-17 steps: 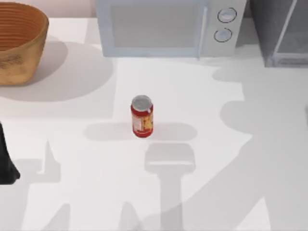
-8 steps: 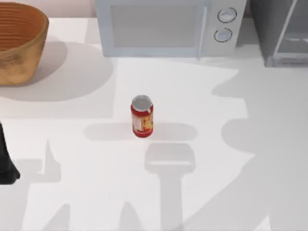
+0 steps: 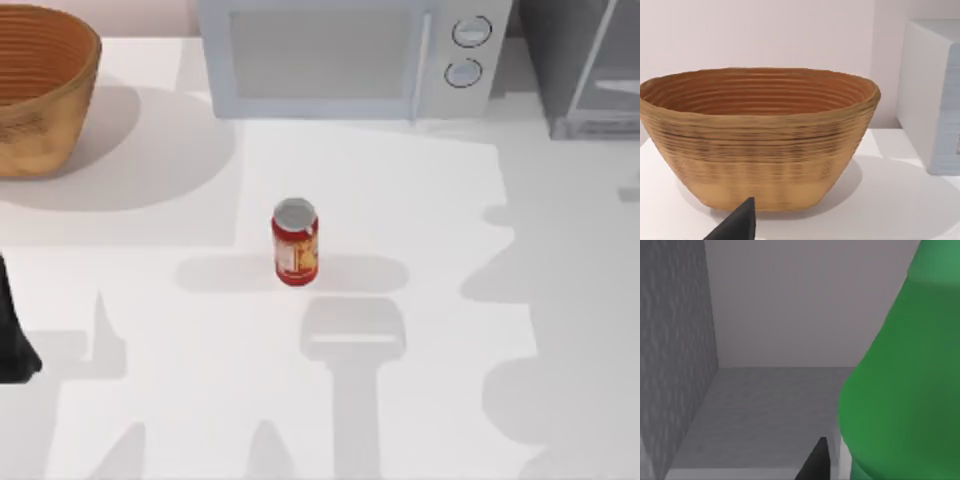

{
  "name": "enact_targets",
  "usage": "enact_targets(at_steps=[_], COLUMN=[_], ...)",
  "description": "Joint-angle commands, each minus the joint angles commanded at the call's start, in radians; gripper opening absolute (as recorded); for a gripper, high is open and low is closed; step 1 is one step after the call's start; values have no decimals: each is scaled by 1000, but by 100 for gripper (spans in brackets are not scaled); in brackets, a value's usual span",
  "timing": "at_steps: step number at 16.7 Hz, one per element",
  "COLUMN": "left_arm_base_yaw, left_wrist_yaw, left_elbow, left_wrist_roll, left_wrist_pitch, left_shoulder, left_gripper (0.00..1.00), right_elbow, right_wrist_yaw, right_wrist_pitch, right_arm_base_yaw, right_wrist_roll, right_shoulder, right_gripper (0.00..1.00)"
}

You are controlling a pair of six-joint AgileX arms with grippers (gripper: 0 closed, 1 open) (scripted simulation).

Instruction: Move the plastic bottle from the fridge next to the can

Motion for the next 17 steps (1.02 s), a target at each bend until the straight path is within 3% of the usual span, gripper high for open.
enact_targets(at_steps=[6,9,12,17], left_arm_base_yaw=[0,0,0,0], left_wrist_yaw=[0,0,0,0], left_elbow=[0,0,0,0], left_wrist_roll=[0,0,0,0], left_wrist_pitch=[0,0,0,0], left_shoulder=[0,0,0,0], left_gripper=[100,100,100,100], right_elbow=[-13,-8,-5,-8], right_wrist_yaw=[-1,65,218,604], right_wrist_pitch=[7,34,77,153], right_arm_base_yaw=[4,68,227,633], right_wrist_roll=[2,5,12,28], right_shoulder=[-9,29,93,196], right_gripper=[0,0,0,0])
